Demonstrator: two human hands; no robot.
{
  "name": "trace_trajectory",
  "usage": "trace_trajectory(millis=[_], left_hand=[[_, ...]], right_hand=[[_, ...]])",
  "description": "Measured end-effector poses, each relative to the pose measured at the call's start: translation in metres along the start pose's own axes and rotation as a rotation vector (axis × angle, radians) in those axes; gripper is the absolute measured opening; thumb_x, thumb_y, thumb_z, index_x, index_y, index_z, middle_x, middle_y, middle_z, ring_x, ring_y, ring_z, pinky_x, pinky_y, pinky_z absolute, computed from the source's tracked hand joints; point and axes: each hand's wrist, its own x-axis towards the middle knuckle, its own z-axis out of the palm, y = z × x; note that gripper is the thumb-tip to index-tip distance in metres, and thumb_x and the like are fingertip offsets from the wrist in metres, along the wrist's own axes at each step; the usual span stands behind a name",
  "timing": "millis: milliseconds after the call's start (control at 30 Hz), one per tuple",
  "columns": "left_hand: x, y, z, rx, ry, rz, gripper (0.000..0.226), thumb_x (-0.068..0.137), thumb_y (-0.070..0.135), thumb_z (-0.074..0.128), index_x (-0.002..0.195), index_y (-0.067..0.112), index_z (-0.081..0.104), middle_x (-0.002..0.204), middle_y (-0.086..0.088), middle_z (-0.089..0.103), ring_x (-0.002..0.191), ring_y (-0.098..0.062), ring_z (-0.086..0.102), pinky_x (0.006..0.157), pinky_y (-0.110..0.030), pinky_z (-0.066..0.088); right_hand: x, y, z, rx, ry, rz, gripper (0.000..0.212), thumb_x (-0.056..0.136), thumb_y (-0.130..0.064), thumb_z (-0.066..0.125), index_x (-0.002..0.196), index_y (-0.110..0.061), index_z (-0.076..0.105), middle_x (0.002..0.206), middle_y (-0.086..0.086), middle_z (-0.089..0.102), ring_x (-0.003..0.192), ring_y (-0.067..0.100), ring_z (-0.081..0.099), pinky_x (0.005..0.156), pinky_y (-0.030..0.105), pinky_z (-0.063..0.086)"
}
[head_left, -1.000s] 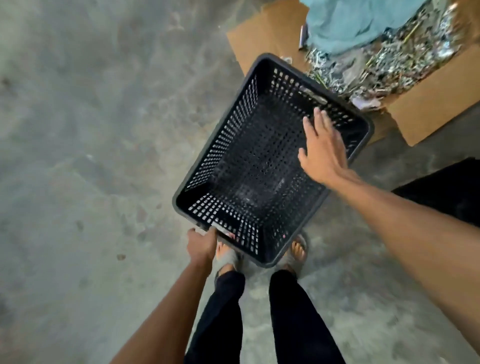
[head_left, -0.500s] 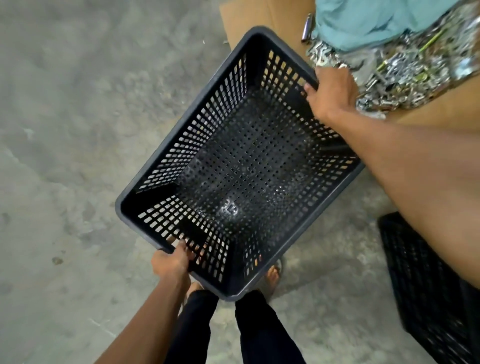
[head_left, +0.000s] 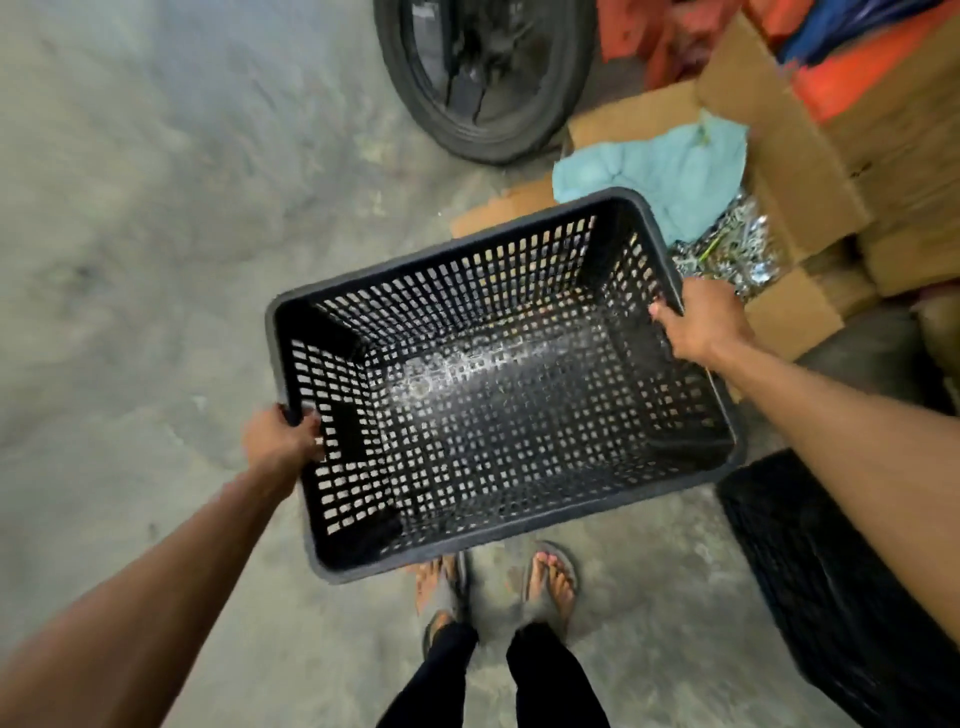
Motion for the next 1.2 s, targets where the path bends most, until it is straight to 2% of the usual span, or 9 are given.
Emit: trace_trajectory(millis=[167,267,533,667,833,933,1033,1133,1200], left_hand=[[-0.057,0.138,-0.109,0.110,0.049,0.269,0.027,0.089,0.026,0.063,0.104,0.005,0.064,0.099,-0.021,0.072,0.078,-0.033,0.072,0.076,-0.049,0.060],[-0.121,0.227,-0.187,0.227,0.111,0.476,0.031,0.089,0.036,0.058,0.108,0.011,0.058,0.103,-0.018,0.071,0.089,-0.034,0.070,0.083,-0.045,0.057],[-0.326,0.447,-0.373,0.253,0.250,0.975,0.032,0.086,0.034,0.062,0.108,0.011,0.061,0.105,-0.021,0.069,0.098,-0.038,0.066,0.085,-0.041,0.053],[-0.439,0.529,-0.461,0.242,0.245,1.183,0.032,0.084,0.030,0.064,0.106,0.006,0.064,0.100,-0.022,0.070,0.093,-0.036,0.069,0.084,-0.045,0.057],[-0.566,0.588,-0.526,0.306,0.333,1.454,0.036,0.087,0.022,0.067,0.106,-0.008,0.064,0.106,-0.031,0.064,0.102,-0.041,0.061,0.081,-0.040,0.045],[-0.643,0.609,-0.545,0.346,0.346,1.578,0.041,0.086,0.027,0.068,0.108,-0.007,0.065,0.111,-0.032,0.064,0.105,-0.040,0.061,0.084,-0.038,0.046],[-0.707,0.623,-0.543,0.377,0.327,1.675,0.043,0.087,0.026,0.069,0.109,-0.010,0.066,0.113,-0.030,0.065,0.107,-0.038,0.062,0.087,-0.036,0.047],[-0.763,0.622,-0.519,0.382,0.239,1.775,0.038,0.086,0.025,0.070,0.094,-0.013,0.069,0.089,-0.026,0.068,0.087,-0.035,0.065,0.078,-0.037,0.050],[-0.795,0.616,-0.497,0.398,0.170,1.826,0.036,0.086,0.024,0.070,0.069,-0.008,0.065,0.063,-0.017,0.062,0.066,-0.029,0.060,0.066,-0.035,0.049]], right_hand=[[-0.077,-0.011,-0.156,0.050,0.040,0.063,0.041,0.096,-0.032,0.057,0.071,-0.001,0.051,0.076,0.020,0.060,0.074,0.034,0.062,0.064,0.036,0.050],[-0.134,-0.021,-0.272,0.027,0.109,0.084,0.038,0.095,-0.030,0.059,0.083,0.007,0.058,0.095,0.030,0.064,0.091,0.042,0.063,0.071,0.039,0.048],[-0.294,-0.021,-0.568,0.039,0.304,0.112,0.042,0.094,-0.031,0.059,0.105,0.009,0.067,0.110,0.028,0.067,0.105,0.037,0.065,0.088,0.039,0.052],[-0.391,-0.005,-0.689,0.290,0.468,0.121,0.024,0.094,-0.015,0.058,0.103,0.007,0.063,0.085,0.020,0.065,0.078,0.034,0.067,0.057,0.024,0.054],[-0.495,0.011,-0.800,0.068,0.673,0.231,0.037,0.087,-0.024,0.070,0.108,0.006,0.067,0.110,0.025,0.067,0.103,0.035,0.065,0.075,0.031,0.045],[-0.560,0.041,-0.846,0.129,0.761,0.265,0.025,0.083,-0.012,0.074,0.102,0.000,0.065,0.080,0.018,0.067,0.078,0.024,0.067,0.070,0.032,0.044],[-0.610,0.086,-0.866,0.289,0.642,0.333,0.015,0.098,-0.008,0.052,0.103,0.002,0.061,0.039,0.002,0.059,0.033,0.009,0.056,0.063,0.033,0.042],[-0.666,0.125,-0.862,0.365,0.690,0.427,0.018,0.100,-0.001,0.046,0.085,0.000,0.057,0.036,0.006,0.058,0.027,0.012,0.054,0.048,0.030,0.050],[-0.705,0.141,-0.853,0.390,0.765,0.456,0.020,0.096,0.004,0.051,0.115,0.001,0.053,0.036,0.008,0.058,0.027,0.013,0.056,0.034,0.027,0.048]])
